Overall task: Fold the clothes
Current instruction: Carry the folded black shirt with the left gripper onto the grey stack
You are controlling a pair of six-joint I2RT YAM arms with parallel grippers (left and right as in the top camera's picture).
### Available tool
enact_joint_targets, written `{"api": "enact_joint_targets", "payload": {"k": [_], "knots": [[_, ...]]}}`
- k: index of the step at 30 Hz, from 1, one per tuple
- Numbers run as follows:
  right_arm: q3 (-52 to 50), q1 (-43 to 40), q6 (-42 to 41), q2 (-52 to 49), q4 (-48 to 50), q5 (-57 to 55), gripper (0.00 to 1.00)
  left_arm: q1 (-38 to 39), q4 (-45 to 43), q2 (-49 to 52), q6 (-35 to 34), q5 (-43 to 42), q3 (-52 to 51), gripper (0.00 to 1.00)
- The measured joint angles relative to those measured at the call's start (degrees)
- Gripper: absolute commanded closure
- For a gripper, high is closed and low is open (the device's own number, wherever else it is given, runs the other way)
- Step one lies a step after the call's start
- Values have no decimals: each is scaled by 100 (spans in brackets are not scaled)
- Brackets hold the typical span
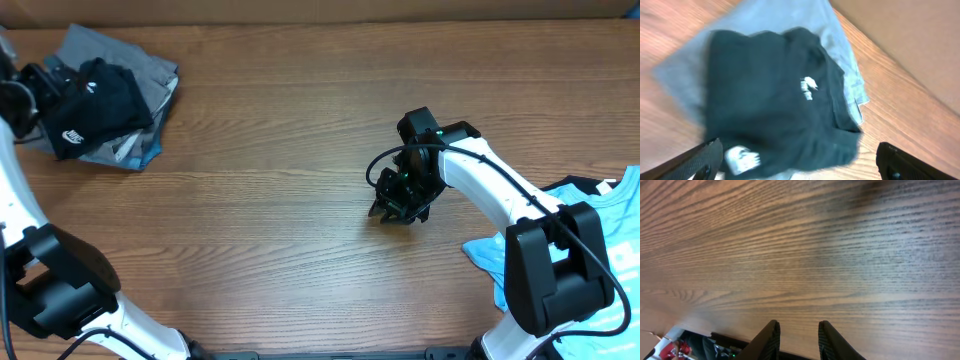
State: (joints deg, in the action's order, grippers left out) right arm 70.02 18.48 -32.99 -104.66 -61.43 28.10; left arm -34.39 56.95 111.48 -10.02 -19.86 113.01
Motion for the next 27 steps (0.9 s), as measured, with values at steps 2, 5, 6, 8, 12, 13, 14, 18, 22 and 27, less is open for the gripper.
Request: {"api": "enact_joint_targets", "payload": {"k": [2, 5, 6, 8, 12, 13, 14, 18, 22, 27], "knots": [[0, -2, 0, 0, -4, -2, 71, -138, 304, -4, 7, 42, 389, 0], [0, -2, 68, 17, 109, -2, 70, -420, 1075, -94, 164, 31, 1298, 0], [-2, -2, 116, 48, 179, -2, 68, -459, 1322, -166, 243, -33, 1510, 0], [0, 0, 162, 157, 260, -17, 66, -442, 1711, -378, 446, -249, 1788, 0], [136, 0, 382, 1287, 393, -267, 54, 326, 2583, -1231, 1364, -605, 2087, 0], [299, -2, 448, 1773, 417, -424, 49, 813, 2761, -1574, 1591, -564, 2098, 0], [466, -2, 496, 2284, 472, -605, 47, 1368, 2898, -1902, 1735, -398, 2122, 0], [697, -2, 789, 3893, 525, -1117, 0, 2809, 3412, -2697, 1722, 487, 2173, 0], [756, 2, 1414, 5313, 466, -1528, 0, 3504, 3980, -3198, 1303, 1360, 2212, 0], [761, 2, 1698, 6043, 435, -1729, 0, 3554, 3991, -3209, 1084, 1631, 2037, 0]]}}
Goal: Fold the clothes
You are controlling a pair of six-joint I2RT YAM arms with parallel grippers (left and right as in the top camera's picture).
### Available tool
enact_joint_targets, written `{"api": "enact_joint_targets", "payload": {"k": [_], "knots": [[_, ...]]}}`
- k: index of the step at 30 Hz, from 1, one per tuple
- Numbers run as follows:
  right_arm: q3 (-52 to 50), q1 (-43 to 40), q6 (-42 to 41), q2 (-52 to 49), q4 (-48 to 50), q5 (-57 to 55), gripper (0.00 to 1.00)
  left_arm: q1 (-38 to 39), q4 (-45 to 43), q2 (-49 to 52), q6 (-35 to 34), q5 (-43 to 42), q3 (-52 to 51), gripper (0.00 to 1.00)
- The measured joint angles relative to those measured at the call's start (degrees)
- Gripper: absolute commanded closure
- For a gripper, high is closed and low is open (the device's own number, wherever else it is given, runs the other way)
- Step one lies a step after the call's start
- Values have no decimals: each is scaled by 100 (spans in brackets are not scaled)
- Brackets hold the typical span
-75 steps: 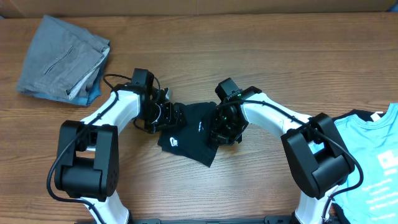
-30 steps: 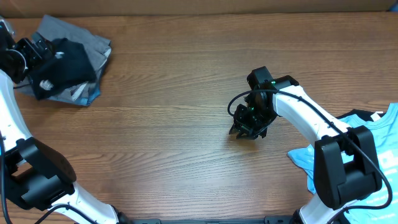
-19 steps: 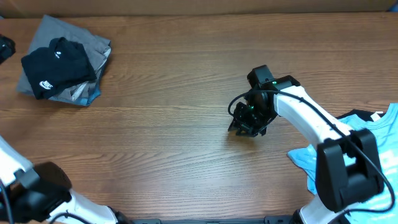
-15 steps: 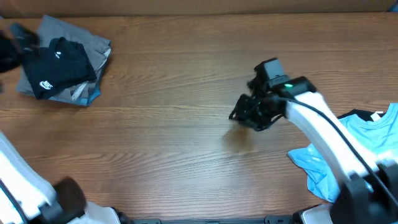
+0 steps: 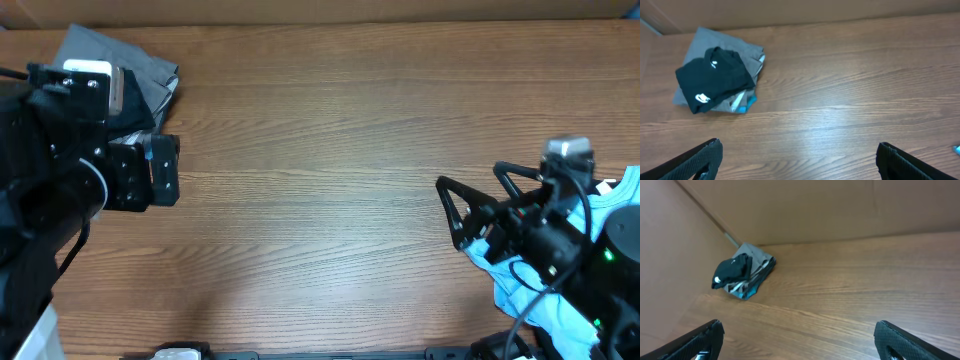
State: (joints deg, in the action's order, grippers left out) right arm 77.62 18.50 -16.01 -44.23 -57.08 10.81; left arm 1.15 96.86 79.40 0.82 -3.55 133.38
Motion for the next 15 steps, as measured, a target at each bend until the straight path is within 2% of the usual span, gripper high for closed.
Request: {"api": "enact_joint_targets", "payload": {"k": [15], "knots": [[-2, 0, 83, 24, -638, -190, 0, 0, 0, 251, -94, 42, -28, 0]]}}
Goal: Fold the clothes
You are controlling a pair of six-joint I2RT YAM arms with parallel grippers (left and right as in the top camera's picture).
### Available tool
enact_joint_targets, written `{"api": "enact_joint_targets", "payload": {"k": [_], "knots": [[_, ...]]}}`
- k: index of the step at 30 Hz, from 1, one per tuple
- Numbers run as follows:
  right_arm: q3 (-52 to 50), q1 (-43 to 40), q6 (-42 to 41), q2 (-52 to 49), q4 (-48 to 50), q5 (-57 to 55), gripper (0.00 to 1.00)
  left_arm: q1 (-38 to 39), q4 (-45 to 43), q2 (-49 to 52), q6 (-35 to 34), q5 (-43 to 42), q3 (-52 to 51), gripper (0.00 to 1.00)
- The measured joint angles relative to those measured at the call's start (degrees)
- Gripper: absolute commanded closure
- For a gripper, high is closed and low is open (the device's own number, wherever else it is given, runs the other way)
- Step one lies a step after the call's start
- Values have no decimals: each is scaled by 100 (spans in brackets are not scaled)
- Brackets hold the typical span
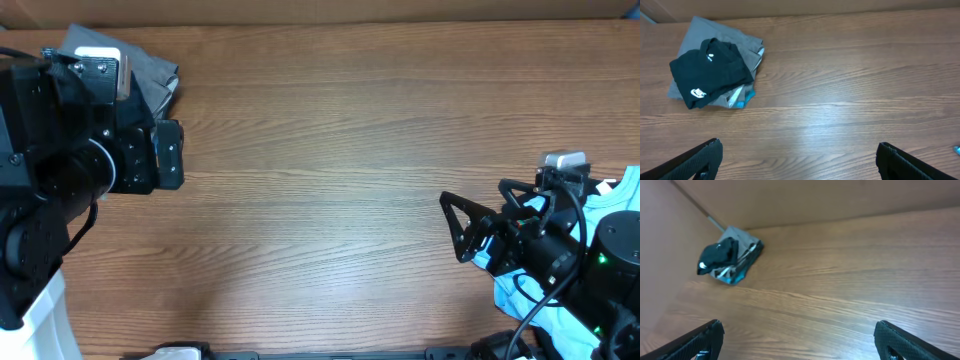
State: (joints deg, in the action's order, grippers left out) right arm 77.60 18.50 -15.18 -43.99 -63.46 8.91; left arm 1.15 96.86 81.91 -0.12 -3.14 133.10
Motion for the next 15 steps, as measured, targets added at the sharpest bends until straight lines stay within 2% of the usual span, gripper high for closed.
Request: {"api": "enact_joint_targets", "payload": {"k": [3, 6, 11, 15], "knots": [[-184, -37, 13, 15, 334, -339, 0, 0, 0, 9, 0, 2, 0, 0], [-868, -433, 76, 232, 1266, -599, 0, 0, -2, 15, 0, 7, 0, 0], [-3252, -839, 173, 1482, 3936, -684, 0, 0, 4, 28, -2, 39, -20, 0], [-4986, -850, 177, 2717, 5073, -684, 0, 0, -2, 42, -2, 42, -28, 0]]}}
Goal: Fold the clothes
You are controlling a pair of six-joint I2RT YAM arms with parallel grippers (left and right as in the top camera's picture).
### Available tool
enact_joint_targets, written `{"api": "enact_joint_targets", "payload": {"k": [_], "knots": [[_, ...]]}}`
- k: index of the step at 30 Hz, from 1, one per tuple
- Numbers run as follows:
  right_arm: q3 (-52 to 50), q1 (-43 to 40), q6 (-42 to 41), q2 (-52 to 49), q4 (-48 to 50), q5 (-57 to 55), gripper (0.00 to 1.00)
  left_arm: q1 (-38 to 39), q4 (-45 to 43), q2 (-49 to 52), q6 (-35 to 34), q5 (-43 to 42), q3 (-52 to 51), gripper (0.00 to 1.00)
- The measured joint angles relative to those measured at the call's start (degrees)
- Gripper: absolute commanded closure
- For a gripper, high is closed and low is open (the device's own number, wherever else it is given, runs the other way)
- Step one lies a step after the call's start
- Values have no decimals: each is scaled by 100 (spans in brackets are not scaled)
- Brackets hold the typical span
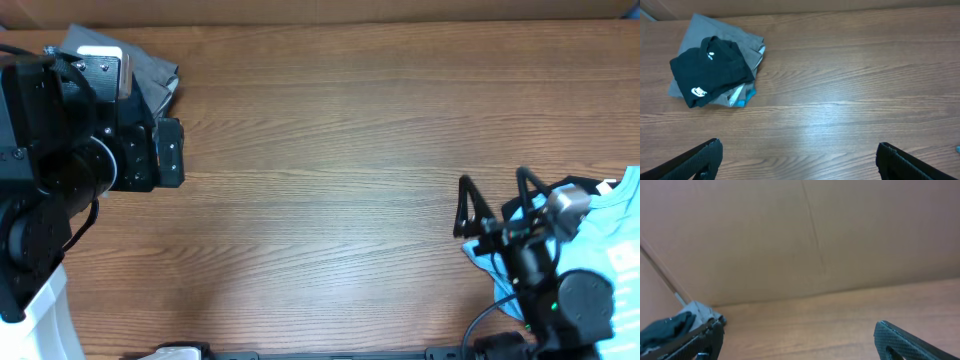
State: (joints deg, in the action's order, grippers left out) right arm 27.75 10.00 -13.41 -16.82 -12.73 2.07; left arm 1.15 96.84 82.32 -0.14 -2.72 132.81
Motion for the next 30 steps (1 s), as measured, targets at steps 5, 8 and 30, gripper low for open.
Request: {"api": "enact_joint_targets", "payload": {"k": [5, 8, 30], "knots": [[-1283, -22, -2, 1141, 201, 2, 0, 0, 7, 11, 0, 0, -4, 0], [-1838, -22, -2, 1563, 297, 2, 0, 0, 4, 9, 0, 0, -4, 0], [-2671, -22, -7, 1598, 769, 0, 0, 0, 4, 9, 0, 0, -4, 0]]}}
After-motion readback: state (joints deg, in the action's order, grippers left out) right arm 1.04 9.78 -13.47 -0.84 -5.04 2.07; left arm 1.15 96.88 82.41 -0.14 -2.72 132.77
